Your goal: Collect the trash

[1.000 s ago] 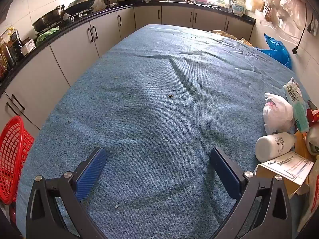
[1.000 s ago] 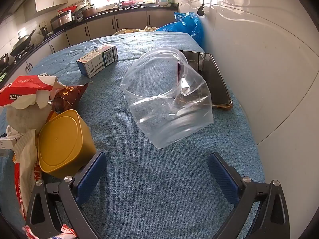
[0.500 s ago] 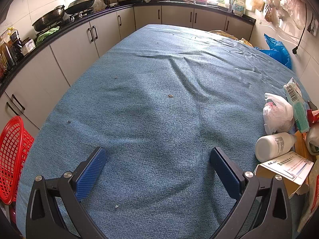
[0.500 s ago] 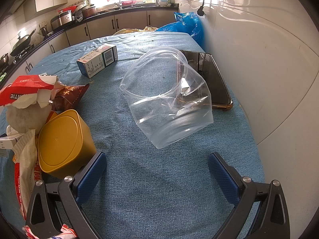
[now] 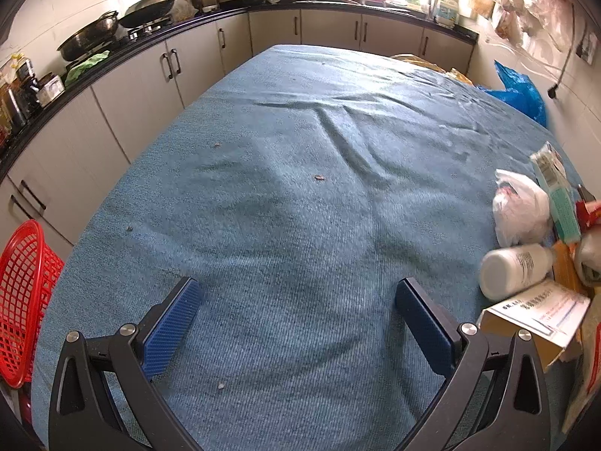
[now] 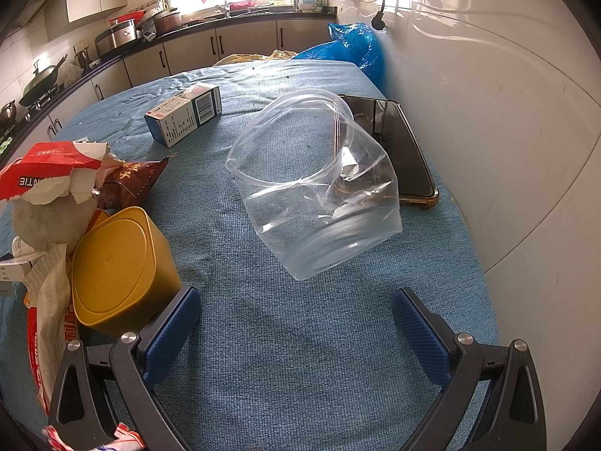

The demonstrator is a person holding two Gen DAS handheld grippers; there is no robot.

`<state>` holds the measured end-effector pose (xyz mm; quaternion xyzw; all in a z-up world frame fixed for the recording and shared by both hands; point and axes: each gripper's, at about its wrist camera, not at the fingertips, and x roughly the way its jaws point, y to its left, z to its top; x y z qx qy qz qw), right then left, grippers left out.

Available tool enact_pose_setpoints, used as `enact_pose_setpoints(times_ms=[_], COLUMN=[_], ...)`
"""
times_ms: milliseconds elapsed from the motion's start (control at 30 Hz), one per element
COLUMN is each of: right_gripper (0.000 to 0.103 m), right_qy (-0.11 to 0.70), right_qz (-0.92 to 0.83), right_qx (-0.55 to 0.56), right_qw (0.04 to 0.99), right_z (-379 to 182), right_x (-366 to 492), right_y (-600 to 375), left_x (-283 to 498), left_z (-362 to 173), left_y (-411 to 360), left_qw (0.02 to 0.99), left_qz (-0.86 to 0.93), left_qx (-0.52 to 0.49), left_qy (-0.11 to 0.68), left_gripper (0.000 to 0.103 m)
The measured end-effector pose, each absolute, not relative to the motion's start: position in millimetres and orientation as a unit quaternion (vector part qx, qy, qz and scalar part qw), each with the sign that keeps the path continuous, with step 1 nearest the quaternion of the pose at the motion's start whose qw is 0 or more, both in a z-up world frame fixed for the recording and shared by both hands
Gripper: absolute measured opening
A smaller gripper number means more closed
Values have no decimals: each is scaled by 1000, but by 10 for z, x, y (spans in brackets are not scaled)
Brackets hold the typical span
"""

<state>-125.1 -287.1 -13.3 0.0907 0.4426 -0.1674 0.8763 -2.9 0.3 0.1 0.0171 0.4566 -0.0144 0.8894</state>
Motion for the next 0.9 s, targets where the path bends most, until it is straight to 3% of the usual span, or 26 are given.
enact_pose_setpoints(times_ms=[633,900], right_gripper=[103,98], right_qy=[468,451], right_qz=[-136,-150], right_qx=[82,115], right_qw=[869,872], right_z=[-119,29], right_x=[-1334,-1578], right_y=[-2886,-2898], left_x=[-58,-374], left_z=[19,331], left_y=[7,98], left_qw=[882,899], left_qz=[-52,-66], left_qx=[29,11], left_qy=[468,432], left_gripper=[103,103])
